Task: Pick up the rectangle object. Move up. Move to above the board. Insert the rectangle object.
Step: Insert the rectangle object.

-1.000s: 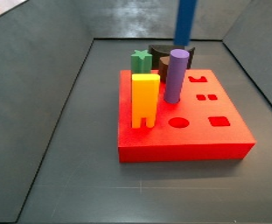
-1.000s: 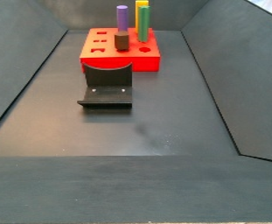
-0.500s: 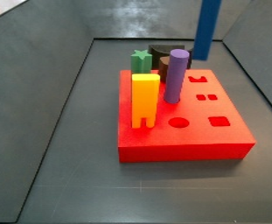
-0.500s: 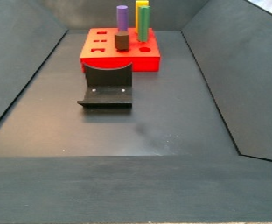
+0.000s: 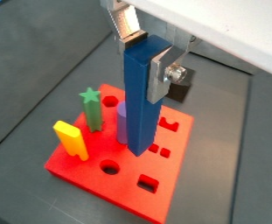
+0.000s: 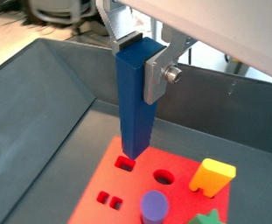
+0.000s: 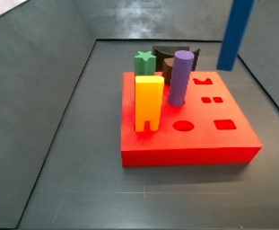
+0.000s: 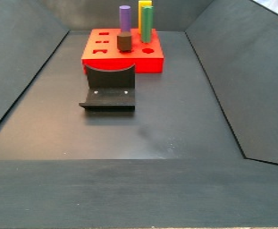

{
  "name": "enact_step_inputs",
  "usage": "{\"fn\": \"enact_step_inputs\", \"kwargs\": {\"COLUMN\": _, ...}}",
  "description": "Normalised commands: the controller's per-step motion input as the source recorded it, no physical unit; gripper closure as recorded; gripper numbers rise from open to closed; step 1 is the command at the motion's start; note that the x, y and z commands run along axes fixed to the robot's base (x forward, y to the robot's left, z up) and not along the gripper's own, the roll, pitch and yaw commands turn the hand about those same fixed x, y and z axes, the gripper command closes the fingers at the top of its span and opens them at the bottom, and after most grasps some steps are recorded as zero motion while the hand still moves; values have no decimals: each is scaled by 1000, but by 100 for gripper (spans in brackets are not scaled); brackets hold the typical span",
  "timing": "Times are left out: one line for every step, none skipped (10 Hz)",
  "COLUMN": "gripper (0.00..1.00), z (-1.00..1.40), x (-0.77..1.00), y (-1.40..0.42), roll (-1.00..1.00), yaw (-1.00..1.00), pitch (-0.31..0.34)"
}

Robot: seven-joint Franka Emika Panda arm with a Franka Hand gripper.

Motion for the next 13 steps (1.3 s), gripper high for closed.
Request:
{"fn": "enact_step_inputs", "kwargs": {"gripper": 100, "z": 0, "x": 403, "y": -97, "roll": 90, "yaw": -646, "pitch": 0}}
{"fn": "enact_step_inputs", "kwargs": {"gripper": 100, "z": 0, "x": 369, "y": -97, "roll": 96, "yaw": -666, "pitch": -1}}
{"fn": "enact_step_inputs", "kwargs": {"gripper": 100, "z": 0, "x": 323, "y": -89, "roll": 84, "yaw": -720, "pitch": -1}}
{"fn": "enact_step_inputs", "kwargs": {"gripper": 100, "z": 0, "x": 180, "y": -14, "roll": 41, "yaw": -866, "pitch": -13}}
{"fn": "enact_step_inputs", "kwargs": {"gripper": 100, "z": -6, "x": 157, "y": 0, "roll": 0, "yaw": -920, "pitch": -21}}
{"fn": "enact_step_inputs", "kwargs": {"gripper": 100, "z": -34, "x": 157, "y": 0, "roll": 0, "yaw": -923, "pitch": -26}}
{"fn": "enact_step_inputs", "kwargs": {"gripper": 100, "z": -71, "x": 143, "y": 0, "roll": 7, "yaw": -917, "pitch": -1}}
{"fn": "enact_step_inputs", "kwargs": {"gripper": 100, "z": -140, "x": 34, "y": 0, "roll": 49, "yaw": -903, "pitch": 1}}
{"fn": "enact_step_inputs", "kwargs": {"gripper": 100, "z": -137, "x": 0, "y": 0, "roll": 54, "yaw": -880, "pitch": 66}}
{"fn": "enact_step_inputs", "kwargs": {"gripper": 100, "z": -131, "x": 3, "y": 0, "roll": 51, "yaw": -869, "pitch": 51}}
{"fn": "enact_step_inputs", "kwargs": {"gripper": 100, "z": -117, "x": 23, "y": 0, "roll": 44, "yaw": -871, "pitch": 39}}
{"fn": "enact_step_inputs", "kwargs": {"gripper": 100, "z": -117, "x": 26, "y": 0, "roll": 40, "yaw": -883, "pitch": 26}}
{"fn": "enact_step_inputs", "kwargs": {"gripper": 100, "z": -114, "x": 11, "y": 0, "roll": 40, "yaw": -891, "pitch": 26}}
